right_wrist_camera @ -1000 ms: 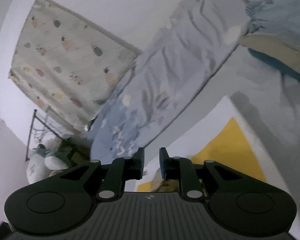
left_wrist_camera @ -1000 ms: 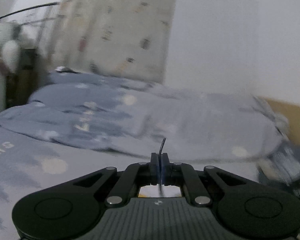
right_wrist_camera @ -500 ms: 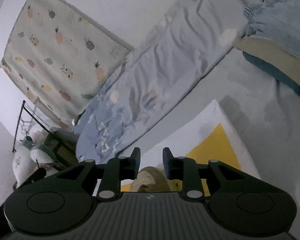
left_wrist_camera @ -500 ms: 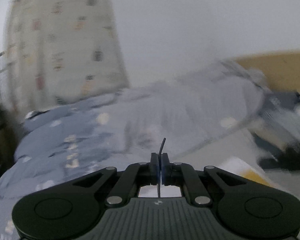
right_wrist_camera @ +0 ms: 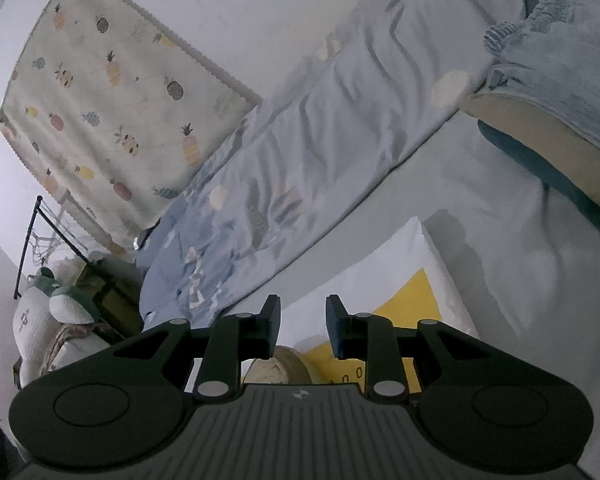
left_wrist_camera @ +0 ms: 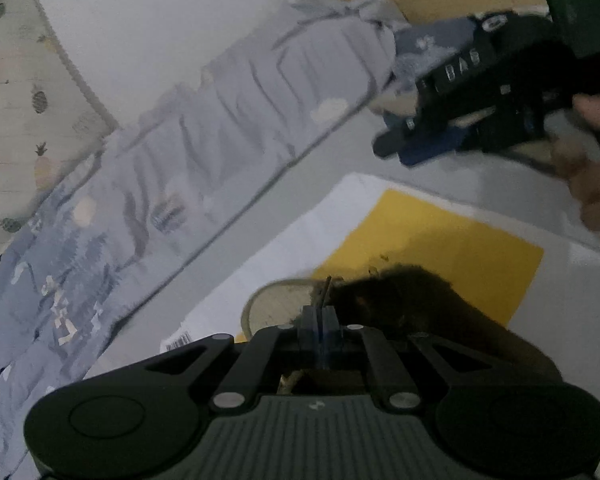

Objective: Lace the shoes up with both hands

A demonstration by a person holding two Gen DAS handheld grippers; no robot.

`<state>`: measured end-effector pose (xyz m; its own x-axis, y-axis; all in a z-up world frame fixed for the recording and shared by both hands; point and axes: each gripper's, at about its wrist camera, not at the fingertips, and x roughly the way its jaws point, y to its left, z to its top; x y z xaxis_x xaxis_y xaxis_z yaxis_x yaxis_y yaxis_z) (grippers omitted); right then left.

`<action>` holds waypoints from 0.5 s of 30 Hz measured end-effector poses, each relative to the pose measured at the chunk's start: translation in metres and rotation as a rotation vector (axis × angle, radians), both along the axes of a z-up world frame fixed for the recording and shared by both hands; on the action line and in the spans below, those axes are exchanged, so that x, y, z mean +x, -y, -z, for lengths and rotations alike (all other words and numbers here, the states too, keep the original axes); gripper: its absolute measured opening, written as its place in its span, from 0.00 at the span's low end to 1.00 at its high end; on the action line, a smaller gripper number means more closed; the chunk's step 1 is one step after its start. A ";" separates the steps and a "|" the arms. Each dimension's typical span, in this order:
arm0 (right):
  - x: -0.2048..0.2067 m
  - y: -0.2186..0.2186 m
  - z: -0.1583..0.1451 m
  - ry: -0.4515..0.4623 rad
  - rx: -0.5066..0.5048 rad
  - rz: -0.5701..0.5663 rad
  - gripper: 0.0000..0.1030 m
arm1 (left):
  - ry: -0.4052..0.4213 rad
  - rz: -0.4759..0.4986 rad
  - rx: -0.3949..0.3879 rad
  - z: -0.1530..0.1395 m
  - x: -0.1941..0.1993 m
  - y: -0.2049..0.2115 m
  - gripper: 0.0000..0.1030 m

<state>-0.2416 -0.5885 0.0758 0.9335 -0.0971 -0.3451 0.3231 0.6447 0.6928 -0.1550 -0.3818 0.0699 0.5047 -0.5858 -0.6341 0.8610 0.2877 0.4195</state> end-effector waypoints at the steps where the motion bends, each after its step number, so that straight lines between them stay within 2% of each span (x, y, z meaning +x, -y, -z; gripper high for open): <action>1: 0.000 0.000 0.000 0.001 -0.001 -0.003 0.25 | -0.002 0.002 0.016 0.002 0.001 0.002 0.02; 9: 0.000 0.002 -0.001 0.006 0.011 -0.003 0.26 | -0.014 -0.008 0.093 0.013 -0.002 0.009 0.02; 15: 0.000 0.002 -0.001 0.003 0.015 -0.003 0.26 | -0.023 -0.020 0.094 0.015 0.001 0.012 0.02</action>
<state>-0.2417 -0.5901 0.0767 0.9348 -0.0894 -0.3438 0.3194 0.6352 0.7032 -0.1536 -0.3941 0.0544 0.5003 -0.5132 -0.6974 0.8652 0.2652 0.4255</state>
